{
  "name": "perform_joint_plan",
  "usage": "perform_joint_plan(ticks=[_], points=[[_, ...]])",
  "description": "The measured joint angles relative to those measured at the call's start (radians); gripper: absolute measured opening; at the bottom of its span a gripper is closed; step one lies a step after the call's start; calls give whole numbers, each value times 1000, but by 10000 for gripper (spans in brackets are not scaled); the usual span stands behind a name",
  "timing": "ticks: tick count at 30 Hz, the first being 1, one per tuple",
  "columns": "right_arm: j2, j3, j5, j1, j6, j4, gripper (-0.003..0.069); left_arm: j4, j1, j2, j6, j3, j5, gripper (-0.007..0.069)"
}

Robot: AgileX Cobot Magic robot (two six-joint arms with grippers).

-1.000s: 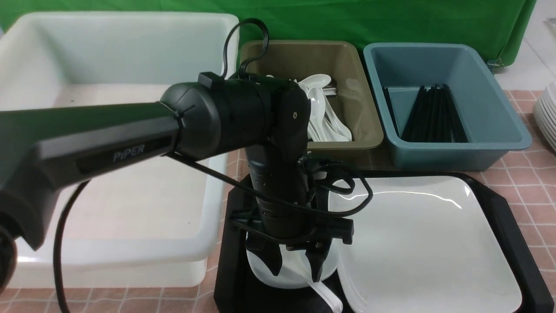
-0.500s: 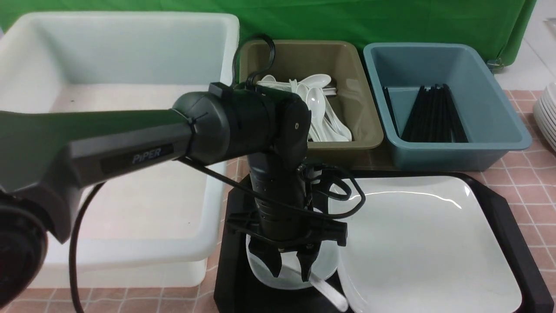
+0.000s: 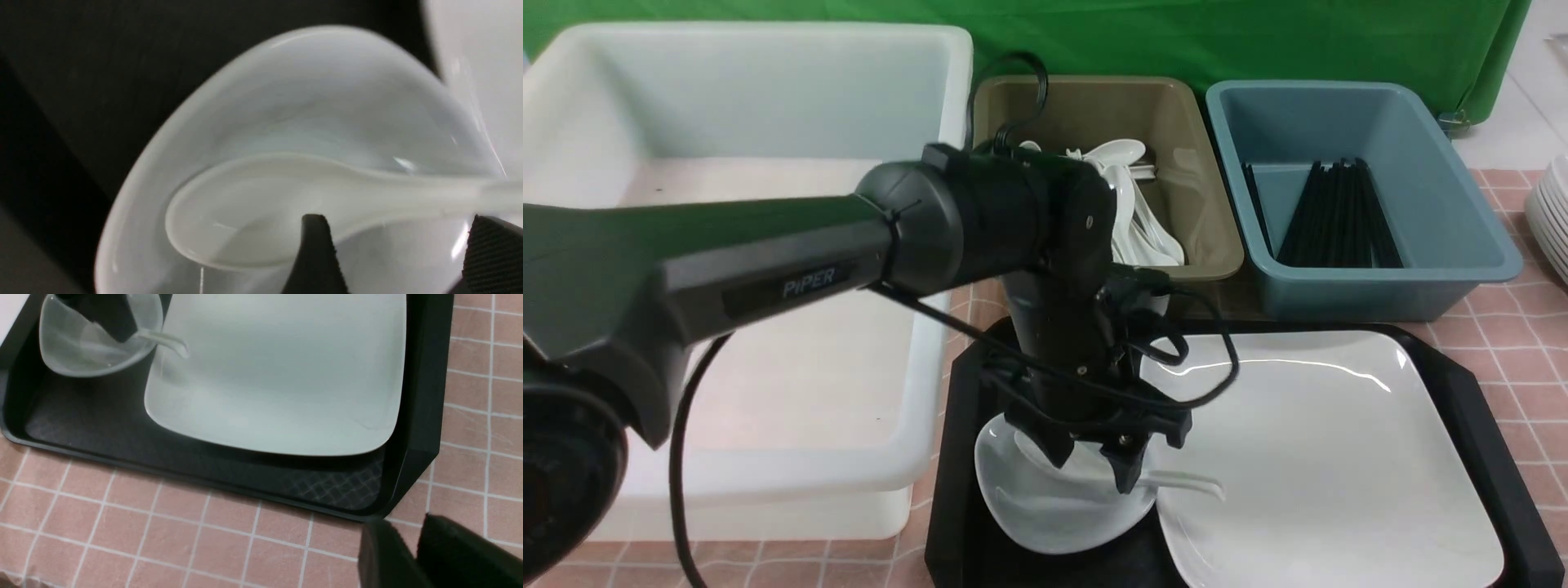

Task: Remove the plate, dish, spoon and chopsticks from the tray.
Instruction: Use the left arm to grab a soup spoon from the plate

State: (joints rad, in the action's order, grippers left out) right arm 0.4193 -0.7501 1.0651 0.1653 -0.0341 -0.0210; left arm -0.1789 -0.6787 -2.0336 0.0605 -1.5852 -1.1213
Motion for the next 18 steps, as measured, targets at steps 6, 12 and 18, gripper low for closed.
perform_joint_plan(ticks=[6,12,18], points=[[0,0,9,0,0,0,199,3,0,4,-162,-42,-85,421],[0,0,27,0,0,0,199,21,-24,4,-323,-29,-95,318],[0,0,31,0,0,-1,199,138,-147,4,-476,-25,-96,98]])
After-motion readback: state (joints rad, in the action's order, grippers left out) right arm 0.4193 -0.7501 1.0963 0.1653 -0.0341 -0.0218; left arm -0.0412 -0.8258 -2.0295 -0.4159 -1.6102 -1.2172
